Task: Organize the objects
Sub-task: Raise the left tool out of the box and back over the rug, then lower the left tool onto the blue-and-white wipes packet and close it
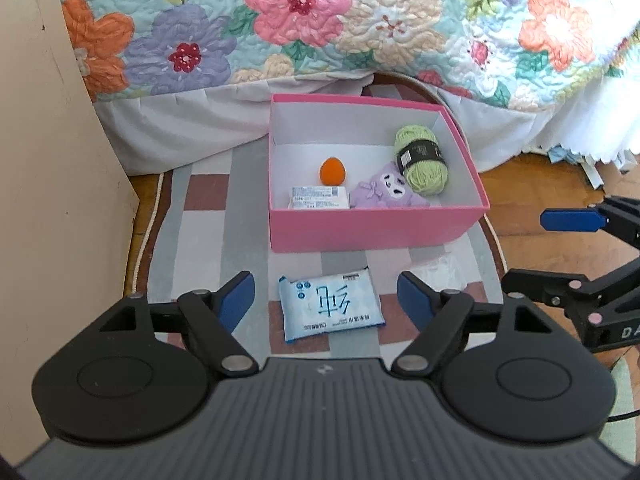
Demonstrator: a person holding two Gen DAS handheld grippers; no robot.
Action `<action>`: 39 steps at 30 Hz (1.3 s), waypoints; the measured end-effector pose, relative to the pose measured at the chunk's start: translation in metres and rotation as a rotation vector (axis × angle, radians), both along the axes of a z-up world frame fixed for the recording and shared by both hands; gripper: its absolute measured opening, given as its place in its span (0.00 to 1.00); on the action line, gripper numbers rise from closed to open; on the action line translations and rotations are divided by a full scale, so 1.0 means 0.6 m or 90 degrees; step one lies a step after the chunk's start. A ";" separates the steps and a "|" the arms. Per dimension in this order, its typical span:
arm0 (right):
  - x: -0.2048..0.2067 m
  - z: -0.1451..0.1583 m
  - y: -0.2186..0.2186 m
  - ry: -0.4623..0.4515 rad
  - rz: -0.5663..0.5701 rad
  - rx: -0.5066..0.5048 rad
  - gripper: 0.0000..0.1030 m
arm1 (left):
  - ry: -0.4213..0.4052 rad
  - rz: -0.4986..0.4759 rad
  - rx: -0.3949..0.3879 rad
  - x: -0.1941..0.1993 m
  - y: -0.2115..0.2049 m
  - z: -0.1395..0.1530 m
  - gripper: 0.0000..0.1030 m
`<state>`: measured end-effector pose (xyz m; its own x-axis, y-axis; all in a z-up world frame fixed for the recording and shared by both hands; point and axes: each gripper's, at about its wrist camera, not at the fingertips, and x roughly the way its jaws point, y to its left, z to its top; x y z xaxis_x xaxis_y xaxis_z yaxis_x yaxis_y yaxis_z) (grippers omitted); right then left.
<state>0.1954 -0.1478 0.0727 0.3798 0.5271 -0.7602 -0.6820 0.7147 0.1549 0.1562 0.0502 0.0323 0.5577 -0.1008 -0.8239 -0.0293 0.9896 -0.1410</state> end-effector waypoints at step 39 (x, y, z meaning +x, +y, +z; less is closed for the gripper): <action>-0.056 -0.140 0.049 -0.020 0.039 0.004 0.95 | 0.053 0.013 -0.037 -0.012 0.036 -0.134 0.78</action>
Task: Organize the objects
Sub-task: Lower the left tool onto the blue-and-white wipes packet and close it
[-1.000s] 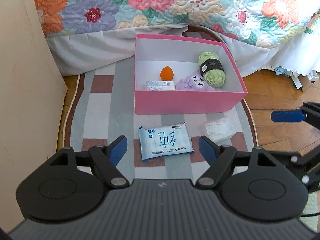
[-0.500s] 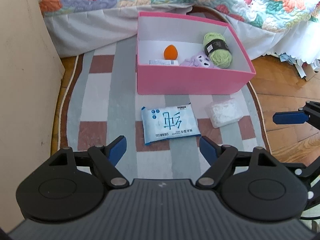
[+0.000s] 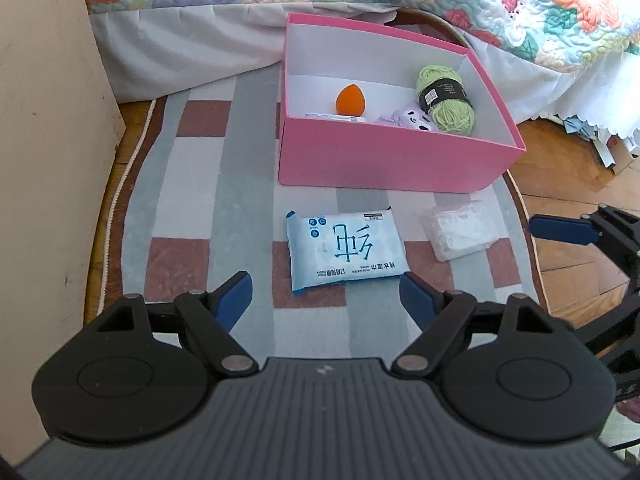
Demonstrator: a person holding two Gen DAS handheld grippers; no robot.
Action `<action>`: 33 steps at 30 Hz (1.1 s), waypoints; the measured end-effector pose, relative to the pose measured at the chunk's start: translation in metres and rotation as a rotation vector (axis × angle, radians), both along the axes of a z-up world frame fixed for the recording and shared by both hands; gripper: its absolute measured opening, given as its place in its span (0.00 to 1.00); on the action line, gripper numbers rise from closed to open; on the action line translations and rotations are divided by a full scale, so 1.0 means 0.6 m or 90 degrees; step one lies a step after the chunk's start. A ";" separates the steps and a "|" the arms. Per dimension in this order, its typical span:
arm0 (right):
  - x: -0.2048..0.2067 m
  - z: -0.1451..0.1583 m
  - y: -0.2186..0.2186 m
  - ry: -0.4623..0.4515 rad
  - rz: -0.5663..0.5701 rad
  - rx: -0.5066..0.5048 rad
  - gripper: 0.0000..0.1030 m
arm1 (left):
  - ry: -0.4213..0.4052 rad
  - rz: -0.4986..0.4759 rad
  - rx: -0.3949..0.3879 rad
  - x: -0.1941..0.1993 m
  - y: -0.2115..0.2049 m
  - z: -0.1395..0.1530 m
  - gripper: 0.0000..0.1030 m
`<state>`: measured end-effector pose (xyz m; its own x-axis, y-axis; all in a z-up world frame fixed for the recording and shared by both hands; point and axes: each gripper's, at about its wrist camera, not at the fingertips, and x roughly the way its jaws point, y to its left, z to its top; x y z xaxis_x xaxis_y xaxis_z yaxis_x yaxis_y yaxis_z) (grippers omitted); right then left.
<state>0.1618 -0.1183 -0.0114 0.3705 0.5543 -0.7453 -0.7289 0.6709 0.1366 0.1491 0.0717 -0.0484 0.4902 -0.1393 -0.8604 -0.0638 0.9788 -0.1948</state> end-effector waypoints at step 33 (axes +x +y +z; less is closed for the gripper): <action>0.057 -0.170 0.044 0.135 -0.007 0.046 0.95 | -0.001 0.053 -0.104 0.072 0.043 -0.156 0.75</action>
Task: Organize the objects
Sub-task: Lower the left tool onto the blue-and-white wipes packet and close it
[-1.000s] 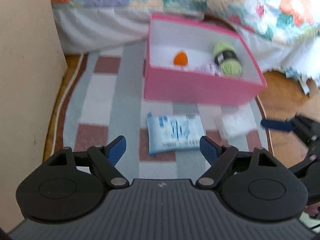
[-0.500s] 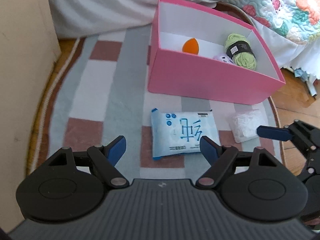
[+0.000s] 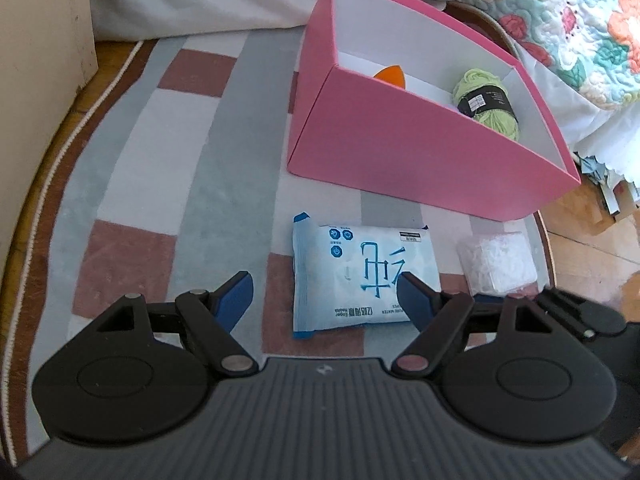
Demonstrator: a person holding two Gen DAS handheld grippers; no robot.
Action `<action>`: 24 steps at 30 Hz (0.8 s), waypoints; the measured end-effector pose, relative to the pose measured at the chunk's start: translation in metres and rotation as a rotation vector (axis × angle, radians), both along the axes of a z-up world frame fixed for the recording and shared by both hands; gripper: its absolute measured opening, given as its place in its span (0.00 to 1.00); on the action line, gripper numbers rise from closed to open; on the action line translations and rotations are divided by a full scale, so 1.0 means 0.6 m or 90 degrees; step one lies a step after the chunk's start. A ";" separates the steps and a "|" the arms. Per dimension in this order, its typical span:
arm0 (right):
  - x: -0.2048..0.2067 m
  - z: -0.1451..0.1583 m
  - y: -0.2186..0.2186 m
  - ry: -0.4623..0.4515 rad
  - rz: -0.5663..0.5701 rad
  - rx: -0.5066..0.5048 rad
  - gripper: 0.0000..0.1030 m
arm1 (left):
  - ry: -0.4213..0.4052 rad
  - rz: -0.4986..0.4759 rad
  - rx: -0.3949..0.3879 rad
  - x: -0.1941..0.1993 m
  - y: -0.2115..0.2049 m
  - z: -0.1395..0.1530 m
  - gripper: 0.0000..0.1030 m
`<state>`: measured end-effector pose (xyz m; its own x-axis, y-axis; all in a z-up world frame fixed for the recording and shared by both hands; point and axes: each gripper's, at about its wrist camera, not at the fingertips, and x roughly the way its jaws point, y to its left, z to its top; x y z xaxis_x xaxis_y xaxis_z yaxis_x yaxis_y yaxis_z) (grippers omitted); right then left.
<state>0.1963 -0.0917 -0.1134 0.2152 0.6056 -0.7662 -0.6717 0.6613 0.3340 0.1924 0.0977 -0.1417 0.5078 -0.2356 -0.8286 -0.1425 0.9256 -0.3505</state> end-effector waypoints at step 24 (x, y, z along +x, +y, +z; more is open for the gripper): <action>0.044 -0.049 -0.014 0.082 -0.136 0.051 0.69 | 0.010 0.034 -0.048 0.023 0.020 -0.047 0.26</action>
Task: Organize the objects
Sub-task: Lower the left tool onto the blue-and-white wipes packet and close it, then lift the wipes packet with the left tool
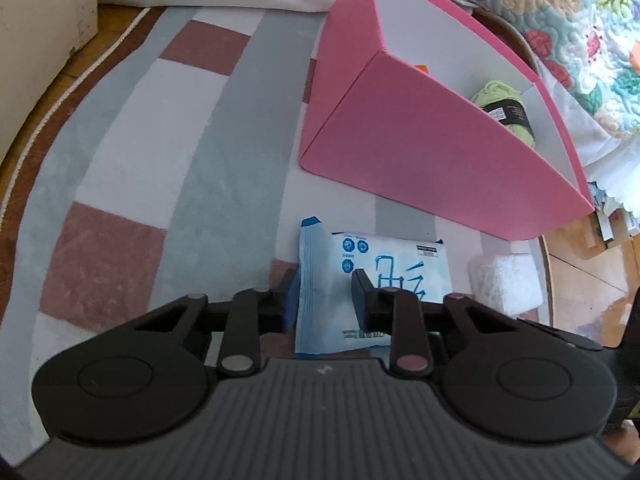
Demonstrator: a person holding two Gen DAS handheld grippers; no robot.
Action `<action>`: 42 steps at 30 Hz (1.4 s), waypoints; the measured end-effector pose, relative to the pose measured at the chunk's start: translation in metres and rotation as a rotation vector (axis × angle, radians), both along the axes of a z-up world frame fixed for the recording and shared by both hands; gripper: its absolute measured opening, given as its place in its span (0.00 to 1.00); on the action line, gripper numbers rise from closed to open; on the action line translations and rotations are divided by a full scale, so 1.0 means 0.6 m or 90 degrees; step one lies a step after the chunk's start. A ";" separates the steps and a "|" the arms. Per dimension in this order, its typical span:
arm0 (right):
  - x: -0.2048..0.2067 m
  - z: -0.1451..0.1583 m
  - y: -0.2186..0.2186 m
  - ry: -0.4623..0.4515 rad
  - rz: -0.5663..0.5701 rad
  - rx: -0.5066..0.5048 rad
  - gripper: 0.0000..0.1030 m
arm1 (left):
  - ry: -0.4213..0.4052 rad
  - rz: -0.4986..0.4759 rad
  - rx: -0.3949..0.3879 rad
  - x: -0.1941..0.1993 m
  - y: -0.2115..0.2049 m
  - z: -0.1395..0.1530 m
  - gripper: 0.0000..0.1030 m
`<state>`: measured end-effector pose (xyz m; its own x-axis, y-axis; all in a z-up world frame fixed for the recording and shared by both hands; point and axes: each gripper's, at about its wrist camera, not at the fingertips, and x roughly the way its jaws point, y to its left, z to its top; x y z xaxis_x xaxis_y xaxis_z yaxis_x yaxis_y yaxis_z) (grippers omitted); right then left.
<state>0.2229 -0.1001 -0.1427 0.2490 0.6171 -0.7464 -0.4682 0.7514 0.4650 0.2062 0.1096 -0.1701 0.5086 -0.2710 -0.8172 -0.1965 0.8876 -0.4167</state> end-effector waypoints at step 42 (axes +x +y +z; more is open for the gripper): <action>-0.073 0.047 -0.008 -0.100 0.047 -0.148 0.39 | -0.003 -0.070 0.014 -0.046 -0.074 0.048 0.18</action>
<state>0.1793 -0.1048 -0.1146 0.3343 0.4547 -0.8255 -0.5781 0.7907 0.2015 0.1787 0.0651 -0.1413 0.4808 -0.3084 -0.8208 -0.0948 0.9123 -0.3983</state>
